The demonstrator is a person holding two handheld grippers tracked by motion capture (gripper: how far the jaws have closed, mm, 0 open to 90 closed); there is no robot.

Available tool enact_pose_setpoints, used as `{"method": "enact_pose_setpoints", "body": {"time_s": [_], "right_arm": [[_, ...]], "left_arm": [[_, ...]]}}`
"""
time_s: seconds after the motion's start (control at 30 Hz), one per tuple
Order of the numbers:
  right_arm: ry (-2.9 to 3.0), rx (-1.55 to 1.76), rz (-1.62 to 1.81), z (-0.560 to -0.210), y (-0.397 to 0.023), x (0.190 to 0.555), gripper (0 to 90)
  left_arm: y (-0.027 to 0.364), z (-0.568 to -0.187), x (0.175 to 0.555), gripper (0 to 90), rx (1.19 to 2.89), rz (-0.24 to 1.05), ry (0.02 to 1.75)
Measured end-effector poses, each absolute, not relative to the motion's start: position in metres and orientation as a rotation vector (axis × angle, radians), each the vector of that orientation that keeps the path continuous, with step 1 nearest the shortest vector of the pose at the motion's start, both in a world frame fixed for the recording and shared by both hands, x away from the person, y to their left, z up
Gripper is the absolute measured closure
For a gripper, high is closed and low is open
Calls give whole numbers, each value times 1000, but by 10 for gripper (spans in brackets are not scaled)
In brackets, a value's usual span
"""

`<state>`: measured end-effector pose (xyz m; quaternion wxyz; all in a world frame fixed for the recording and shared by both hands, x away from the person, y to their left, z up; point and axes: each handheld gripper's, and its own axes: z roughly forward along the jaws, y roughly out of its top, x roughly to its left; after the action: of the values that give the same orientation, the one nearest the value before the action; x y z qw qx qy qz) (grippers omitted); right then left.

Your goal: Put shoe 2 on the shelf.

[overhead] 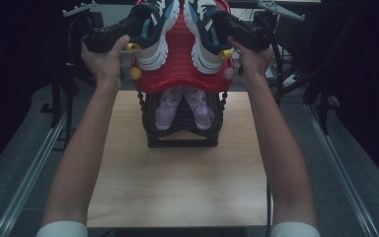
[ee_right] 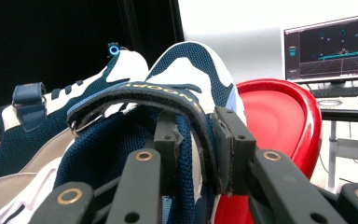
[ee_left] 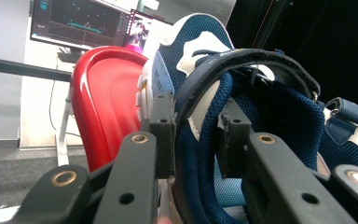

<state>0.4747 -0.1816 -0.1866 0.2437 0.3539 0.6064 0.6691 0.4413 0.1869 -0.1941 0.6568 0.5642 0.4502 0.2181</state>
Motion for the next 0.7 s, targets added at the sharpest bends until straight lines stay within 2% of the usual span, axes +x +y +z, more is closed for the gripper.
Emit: {"method": "enact_pose_setpoints", "body": {"time_s": [0.43, 0.6, 0.7], "right_arm": [[1702, 928, 1654, -191, -165, 476, 693], [1765, 919, 1606, -192, -157, 478, 647], [1785, 915, 1627, -193, -158, 480, 630]], "left_arm": [[167, -208, 449, 701, 1349, 572, 1052], [162, -211, 451, 632, 1357, 567, 1019], [163, -211, 451, 561, 1362, 548, 998]]}}
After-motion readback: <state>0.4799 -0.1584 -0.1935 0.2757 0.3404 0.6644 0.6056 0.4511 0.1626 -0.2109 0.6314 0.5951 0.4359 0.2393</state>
